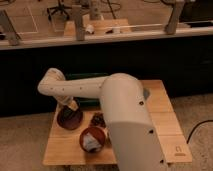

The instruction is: Wipe purple bowl with eraser

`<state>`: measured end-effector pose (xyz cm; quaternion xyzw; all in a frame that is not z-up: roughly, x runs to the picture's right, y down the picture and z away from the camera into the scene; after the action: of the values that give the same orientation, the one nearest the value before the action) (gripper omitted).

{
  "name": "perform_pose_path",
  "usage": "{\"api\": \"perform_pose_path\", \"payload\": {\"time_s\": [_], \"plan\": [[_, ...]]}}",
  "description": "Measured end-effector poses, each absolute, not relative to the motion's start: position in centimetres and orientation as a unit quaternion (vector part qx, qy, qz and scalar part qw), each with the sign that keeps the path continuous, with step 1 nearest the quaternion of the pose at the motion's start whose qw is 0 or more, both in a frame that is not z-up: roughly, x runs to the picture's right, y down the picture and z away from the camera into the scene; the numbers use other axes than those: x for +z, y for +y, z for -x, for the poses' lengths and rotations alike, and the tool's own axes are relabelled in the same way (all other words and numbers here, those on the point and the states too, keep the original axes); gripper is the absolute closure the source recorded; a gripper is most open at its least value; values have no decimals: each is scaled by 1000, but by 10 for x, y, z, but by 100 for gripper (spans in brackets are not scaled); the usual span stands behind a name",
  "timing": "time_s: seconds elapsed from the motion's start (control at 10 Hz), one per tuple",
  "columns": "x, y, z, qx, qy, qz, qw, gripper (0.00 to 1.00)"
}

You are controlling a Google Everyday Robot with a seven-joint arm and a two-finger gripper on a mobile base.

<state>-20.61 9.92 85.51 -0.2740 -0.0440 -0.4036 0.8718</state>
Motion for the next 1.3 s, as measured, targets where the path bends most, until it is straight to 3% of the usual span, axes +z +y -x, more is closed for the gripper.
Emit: {"api": "perform_pose_path", "payload": {"time_s": [0.7,1.3], "plan": [[815,118,225,-421,-64,252,869,68],[808,134,192,-412,-42,263,871,68]]}}
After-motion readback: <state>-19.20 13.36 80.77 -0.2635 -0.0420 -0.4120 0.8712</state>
